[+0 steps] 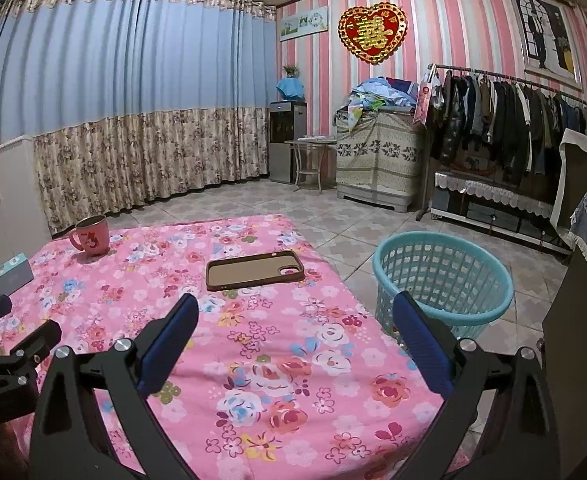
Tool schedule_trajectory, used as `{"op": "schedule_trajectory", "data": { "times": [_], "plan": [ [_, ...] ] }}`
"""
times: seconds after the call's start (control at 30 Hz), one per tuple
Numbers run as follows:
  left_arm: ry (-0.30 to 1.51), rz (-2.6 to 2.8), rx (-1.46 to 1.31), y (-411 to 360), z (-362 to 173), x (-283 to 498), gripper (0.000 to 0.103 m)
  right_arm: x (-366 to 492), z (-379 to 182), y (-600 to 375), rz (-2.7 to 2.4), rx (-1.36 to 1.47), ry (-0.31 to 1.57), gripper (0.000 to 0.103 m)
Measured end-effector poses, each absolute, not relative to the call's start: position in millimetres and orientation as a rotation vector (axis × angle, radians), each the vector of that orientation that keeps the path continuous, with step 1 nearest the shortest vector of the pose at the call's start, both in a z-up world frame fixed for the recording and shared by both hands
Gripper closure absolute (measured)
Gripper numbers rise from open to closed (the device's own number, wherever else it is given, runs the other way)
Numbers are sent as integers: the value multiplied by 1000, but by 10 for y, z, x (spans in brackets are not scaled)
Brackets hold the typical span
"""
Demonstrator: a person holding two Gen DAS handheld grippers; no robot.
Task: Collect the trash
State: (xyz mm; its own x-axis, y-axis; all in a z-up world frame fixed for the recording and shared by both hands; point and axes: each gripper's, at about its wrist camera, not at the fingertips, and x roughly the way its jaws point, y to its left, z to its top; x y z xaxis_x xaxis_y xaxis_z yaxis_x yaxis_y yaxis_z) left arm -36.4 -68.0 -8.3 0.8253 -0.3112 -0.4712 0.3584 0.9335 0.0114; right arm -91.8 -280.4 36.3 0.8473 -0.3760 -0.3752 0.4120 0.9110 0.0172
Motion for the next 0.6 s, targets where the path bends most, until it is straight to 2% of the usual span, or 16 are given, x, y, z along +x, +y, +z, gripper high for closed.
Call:
{"op": "schedule_trajectory", "data": {
  "times": [0.6],
  "plan": [
    [487, -367, 92, -699, -87, -357, 5, -968, 377, -2867, -434, 94, 372, 8]
  ]
}}
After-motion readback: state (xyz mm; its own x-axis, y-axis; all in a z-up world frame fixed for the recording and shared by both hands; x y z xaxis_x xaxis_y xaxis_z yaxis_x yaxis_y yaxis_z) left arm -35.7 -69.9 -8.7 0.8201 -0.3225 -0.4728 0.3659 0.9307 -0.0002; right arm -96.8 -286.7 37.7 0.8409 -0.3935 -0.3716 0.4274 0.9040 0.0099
